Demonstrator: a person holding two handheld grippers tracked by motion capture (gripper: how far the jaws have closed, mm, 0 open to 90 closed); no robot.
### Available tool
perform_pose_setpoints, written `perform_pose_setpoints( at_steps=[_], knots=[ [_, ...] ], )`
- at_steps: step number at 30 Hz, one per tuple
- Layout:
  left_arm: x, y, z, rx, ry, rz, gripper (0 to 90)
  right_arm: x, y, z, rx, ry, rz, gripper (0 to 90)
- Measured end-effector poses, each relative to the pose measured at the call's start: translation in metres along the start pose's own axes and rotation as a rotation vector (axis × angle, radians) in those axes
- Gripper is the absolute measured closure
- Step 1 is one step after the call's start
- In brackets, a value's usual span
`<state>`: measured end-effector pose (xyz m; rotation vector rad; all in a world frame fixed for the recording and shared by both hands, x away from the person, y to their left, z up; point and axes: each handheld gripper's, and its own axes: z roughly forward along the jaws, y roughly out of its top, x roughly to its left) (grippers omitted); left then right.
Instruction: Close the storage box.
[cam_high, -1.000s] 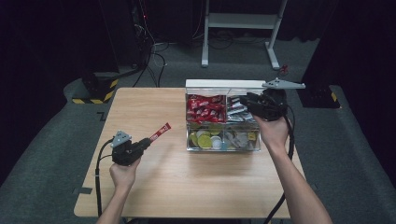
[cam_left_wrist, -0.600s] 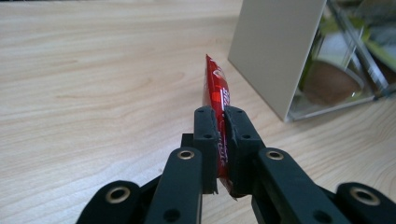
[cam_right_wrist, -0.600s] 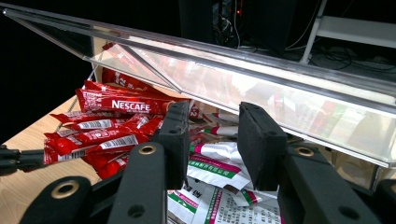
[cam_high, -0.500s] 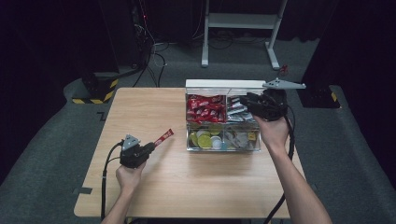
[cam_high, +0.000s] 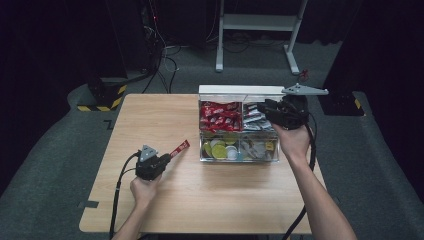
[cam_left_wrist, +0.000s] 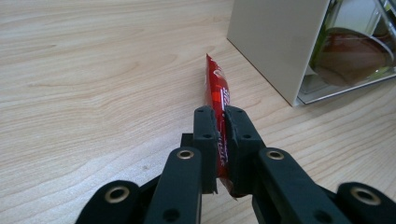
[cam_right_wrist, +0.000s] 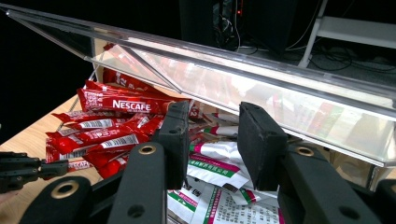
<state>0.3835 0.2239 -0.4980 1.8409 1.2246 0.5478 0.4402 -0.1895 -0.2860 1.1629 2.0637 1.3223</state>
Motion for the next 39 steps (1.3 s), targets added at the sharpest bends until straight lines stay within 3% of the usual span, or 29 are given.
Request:
perform_pose_setpoints(
  at_steps=[6, 17, 28, 32, 39],
  knots=[
    [0.001, -0.003, 0.005, 0.020, 0.002, -0.013, 83.7, -0.001, 0.000, 0.000, -0.003, 0.007, 0.001, 64.0],
    [0.001, -0.013, 0.014, 0.113, 0.007, -0.019, 81.9, -0.003, -0.002, 0.000, -0.011, 0.019, 0.005, 63.9],
    [0.002, -0.016, 0.018, 0.132, 0.005, -0.027, 79.8, -0.002, -0.001, -0.001, -0.014, 0.014, 0.001, 63.6],
    [0.006, -0.020, 0.014, 0.131, 0.015, -0.036, 72.7, -0.002, -0.002, -0.001, -0.017, 0.016, 0.001, 63.6],
    [0.016, -0.028, -0.006, 0.086, 0.020, -0.111, 52.3, -0.001, -0.002, -0.002, -0.015, 0.016, 0.002, 62.8]
  ],
)
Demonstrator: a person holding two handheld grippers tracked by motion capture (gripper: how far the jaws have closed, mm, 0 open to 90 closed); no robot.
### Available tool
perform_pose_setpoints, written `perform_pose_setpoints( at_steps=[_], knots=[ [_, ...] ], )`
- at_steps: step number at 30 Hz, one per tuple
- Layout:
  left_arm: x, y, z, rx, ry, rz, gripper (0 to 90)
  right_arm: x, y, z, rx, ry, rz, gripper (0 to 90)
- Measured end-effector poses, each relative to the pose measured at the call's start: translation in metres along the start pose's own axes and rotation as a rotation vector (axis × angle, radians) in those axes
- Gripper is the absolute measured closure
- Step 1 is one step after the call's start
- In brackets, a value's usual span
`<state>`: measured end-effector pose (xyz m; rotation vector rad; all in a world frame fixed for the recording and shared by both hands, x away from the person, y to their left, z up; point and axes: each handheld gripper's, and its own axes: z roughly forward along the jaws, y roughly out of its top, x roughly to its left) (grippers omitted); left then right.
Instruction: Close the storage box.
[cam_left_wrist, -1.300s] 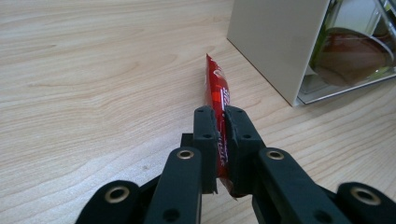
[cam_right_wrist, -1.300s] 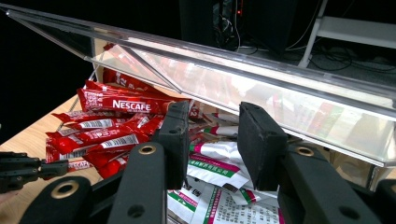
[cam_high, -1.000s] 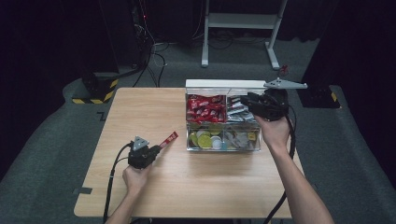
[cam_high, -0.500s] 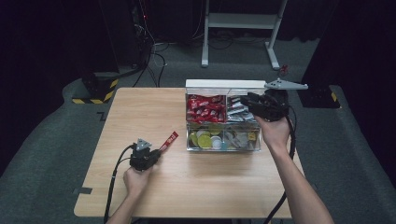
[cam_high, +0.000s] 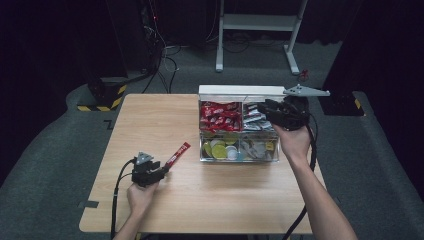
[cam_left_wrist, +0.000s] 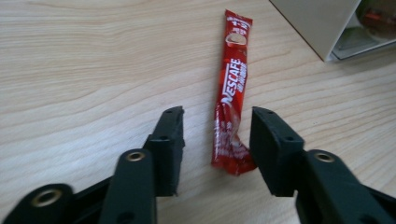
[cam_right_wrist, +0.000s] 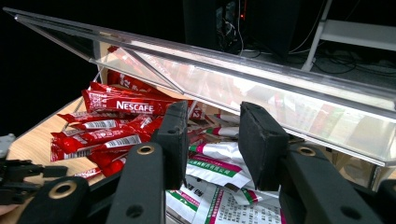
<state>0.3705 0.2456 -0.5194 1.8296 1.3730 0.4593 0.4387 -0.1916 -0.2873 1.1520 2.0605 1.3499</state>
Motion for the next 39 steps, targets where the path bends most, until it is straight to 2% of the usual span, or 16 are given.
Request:
perform_pose_setpoints(
  at_steps=[2, 4, 9, 14, 20, 25, 28, 39],
  knots=[
    [0.004, -0.004, -0.006, -0.011, 0.011, -0.019, 49.1, 0.000, 0.000, -0.001, -0.001, 0.002, -0.001, 62.5],
    [0.009, -0.008, -0.011, -0.013, 0.040, -0.025, 46.6, 0.000, 0.000, -0.003, -0.005, 0.004, 0.003, 62.3],
    [0.023, -0.017, -0.019, 0.005, 0.089, -0.048, 44.5, -0.001, -0.001, -0.007, -0.008, 0.002, 0.000, 61.9],
    [0.030, -0.021, -0.025, 0.009, 0.123, -0.033, 43.6, -0.003, -0.004, -0.008, -0.003, -0.004, 0.005, 61.7],
    [0.034, -0.026, -0.027, -0.002, 0.193, -0.011, 41.5, -0.002, -0.005, -0.011, -0.001, -0.004, 0.010, 61.1],
    [0.033, -0.026, -0.027, 0.006, 0.208, -0.001, 38.7, -0.003, -0.005, -0.013, 0.001, -0.007, 0.002, 60.5],
    [0.031, -0.026, -0.026, 0.018, 0.226, 0.030, 37.5, -0.004, -0.005, -0.016, -0.006, -0.012, 0.006, 60.4],
    [0.031, -0.026, -0.026, 0.018, 0.217, 0.024, 36.2, -0.014, 0.000, -0.029, -0.021, -0.049, 0.018, 60.6]
  ],
)
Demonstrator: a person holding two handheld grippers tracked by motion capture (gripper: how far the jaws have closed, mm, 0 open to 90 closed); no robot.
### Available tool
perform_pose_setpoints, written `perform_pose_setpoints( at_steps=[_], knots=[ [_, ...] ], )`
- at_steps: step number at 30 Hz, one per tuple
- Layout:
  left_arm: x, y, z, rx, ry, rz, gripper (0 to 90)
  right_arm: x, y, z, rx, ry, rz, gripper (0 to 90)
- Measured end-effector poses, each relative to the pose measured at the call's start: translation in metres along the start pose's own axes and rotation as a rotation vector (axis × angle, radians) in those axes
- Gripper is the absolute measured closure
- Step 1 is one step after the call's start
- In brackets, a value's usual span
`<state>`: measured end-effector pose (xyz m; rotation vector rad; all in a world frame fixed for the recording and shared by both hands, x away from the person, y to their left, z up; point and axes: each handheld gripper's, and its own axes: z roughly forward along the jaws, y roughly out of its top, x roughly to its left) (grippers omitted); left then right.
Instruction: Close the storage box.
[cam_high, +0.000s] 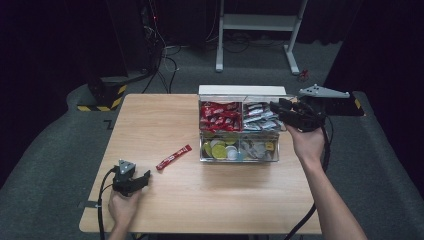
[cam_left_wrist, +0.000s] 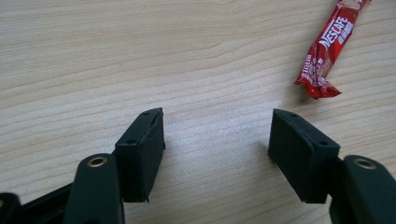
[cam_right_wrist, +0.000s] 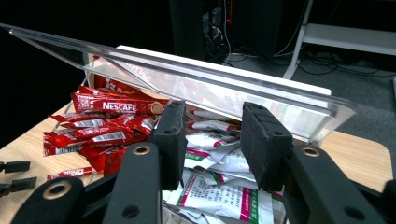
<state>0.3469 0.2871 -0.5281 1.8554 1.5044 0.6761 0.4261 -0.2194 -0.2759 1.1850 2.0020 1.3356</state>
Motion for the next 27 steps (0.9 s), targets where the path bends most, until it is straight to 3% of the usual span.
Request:
perform_pose_setpoints(
  at_steps=[10, 23, 27],
  knots=[
    [0.000, 0.000, 0.000, 0.001, -0.001, 0.000, 35.9, -0.004, -0.006, -0.010, -0.005, -0.015, 0.002, 59.2],
    [0.000, 0.000, 0.001, -0.002, -0.001, -0.006, 35.7, -0.025, -0.004, -0.024, -0.020, -0.085, 0.051, 54.3],
    [0.000, 0.000, 0.000, 0.000, 0.001, -0.001, 35.7, -0.027, 0.000, -0.025, -0.038, -0.099, 0.032, 52.0]
  ],
)
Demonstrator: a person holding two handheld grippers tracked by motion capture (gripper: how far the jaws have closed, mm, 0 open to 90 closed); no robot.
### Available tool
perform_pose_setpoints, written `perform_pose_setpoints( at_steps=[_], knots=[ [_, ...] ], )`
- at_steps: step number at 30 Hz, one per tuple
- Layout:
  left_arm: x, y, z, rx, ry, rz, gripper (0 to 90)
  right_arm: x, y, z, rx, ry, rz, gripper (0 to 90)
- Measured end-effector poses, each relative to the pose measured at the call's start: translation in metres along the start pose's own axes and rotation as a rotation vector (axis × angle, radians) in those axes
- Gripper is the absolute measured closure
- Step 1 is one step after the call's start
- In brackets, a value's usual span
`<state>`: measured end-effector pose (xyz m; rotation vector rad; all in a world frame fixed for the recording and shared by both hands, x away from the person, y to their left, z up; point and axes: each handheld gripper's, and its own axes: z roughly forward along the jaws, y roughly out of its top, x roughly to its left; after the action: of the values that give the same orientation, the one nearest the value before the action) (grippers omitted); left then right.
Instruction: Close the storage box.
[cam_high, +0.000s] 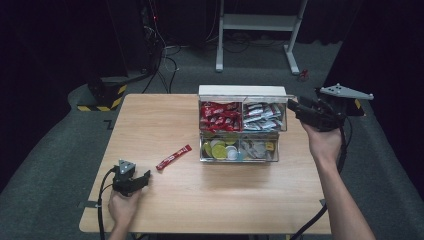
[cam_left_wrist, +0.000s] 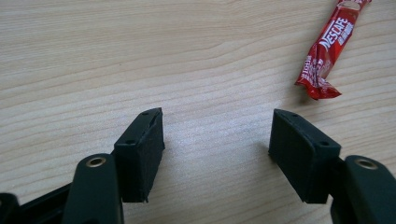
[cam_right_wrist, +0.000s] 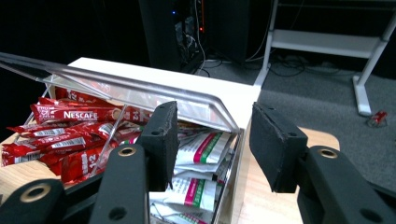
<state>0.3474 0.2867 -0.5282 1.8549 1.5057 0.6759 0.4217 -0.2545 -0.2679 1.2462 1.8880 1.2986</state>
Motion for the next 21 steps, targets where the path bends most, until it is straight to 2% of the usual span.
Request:
perform_pose_setpoints(
  at_steps=[8, 15, 21],
  knots=[
    [0.000, 0.000, 0.000, 0.000, 0.000, 0.000, 35.6, 0.006, 0.001, 0.003, -0.011, 0.033, -0.036, 53.2],
    [0.000, 0.000, 0.000, 0.000, -0.002, -0.001, 35.5, 0.009, -0.004, 0.000, -0.008, 0.019, -0.061, 54.0],
    [0.000, 0.000, 0.000, 0.000, -0.002, 0.000, 35.4, 0.011, -0.014, -0.001, -0.010, 0.019, -0.048, 54.3]
  ],
)
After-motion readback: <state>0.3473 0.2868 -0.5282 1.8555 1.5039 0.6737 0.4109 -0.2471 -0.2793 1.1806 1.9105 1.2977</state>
